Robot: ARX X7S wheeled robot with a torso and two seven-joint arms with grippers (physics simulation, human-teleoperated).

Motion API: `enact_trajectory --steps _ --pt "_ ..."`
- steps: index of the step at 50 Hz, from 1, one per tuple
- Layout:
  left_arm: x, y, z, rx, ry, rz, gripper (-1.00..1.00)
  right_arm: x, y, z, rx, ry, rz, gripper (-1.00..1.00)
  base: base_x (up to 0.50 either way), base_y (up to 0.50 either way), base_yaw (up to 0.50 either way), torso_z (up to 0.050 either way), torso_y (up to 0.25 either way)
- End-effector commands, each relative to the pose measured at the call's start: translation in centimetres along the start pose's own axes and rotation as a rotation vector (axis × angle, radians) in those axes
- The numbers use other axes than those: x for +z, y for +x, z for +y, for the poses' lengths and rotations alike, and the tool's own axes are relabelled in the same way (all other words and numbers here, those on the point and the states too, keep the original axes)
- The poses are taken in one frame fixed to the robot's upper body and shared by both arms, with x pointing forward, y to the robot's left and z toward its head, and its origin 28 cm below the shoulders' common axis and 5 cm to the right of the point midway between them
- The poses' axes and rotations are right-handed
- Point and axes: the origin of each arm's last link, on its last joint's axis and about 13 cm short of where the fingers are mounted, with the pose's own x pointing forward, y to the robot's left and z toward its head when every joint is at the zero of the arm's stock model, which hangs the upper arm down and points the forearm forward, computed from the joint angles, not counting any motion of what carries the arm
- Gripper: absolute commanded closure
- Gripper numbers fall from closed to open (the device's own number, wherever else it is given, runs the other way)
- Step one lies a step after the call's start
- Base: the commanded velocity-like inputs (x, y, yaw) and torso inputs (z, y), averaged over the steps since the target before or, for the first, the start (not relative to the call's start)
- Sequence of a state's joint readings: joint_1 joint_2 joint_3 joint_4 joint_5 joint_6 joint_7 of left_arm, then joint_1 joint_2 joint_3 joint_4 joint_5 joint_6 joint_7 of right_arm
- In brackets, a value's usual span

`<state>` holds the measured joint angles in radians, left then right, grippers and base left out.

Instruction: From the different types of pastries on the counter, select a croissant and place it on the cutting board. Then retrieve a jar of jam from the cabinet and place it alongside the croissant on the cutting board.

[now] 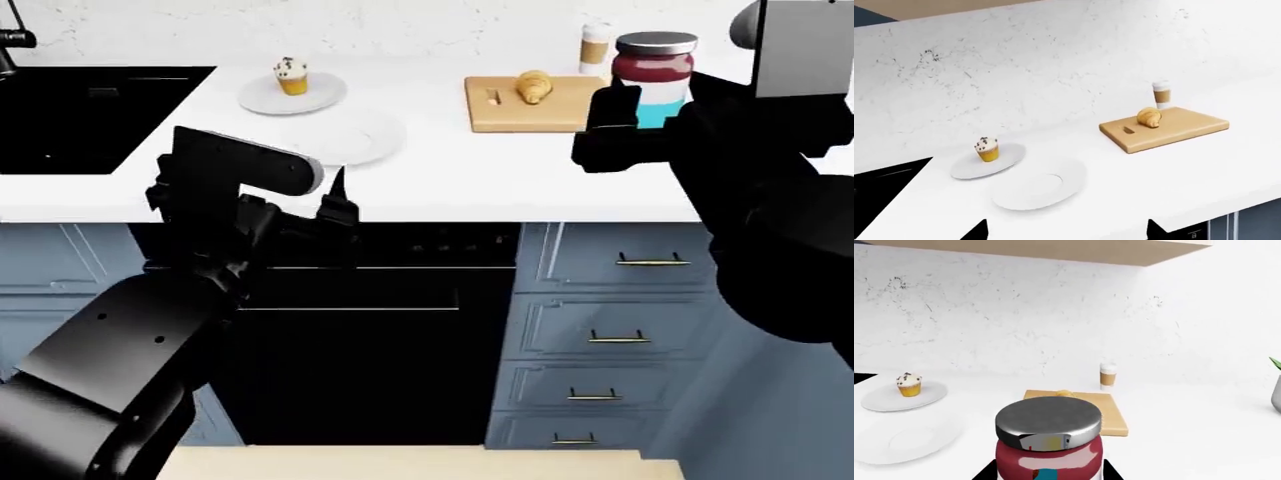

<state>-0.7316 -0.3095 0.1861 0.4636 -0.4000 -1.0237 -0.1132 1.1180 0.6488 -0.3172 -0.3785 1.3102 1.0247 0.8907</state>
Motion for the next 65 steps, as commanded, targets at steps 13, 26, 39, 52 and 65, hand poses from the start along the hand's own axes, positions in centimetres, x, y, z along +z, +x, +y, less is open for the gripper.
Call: enact_trajectory --steps 13,26,39,52,65 --pt "1.3 0.3 -0.1 -0.01 0.027 -0.023 -1.0 0.5 0.2 -0.4 -0.01 -0.006 -0.03 1.0 0.34 0.0 0.0 0.0 0.0" --pt "1.5 0.1 -0.4 -0.019 0.035 -0.028 -1.0 0.4 0.0 -0.7 -0.02 -0.004 -0.034 1.0 0.38 0.0 0.0 0.0 0.001" --pt "1.8 0.0 -0.5 -0.025 0.037 -0.033 -1.0 0.6 -0.1 -1.0 -0.033 -0.002 -0.045 1.0 0.38 0.0 0.0 0.0 0.001" --pt "2.1 -0.3 -0.5 -0.026 0.038 -0.04 -1.0 0.4 -0.2 -1.2 -0.045 0.0 -0.049 1.0 0.38 0.0 0.0 0.0 0.001" --pt "2.4 -0.6 -0.7 -0.033 0.043 -0.045 -1.0 0.3 -0.7 -1.4 -0.059 0.004 -0.05 1.0 0.38 0.0 0.0 0.0 0.001"
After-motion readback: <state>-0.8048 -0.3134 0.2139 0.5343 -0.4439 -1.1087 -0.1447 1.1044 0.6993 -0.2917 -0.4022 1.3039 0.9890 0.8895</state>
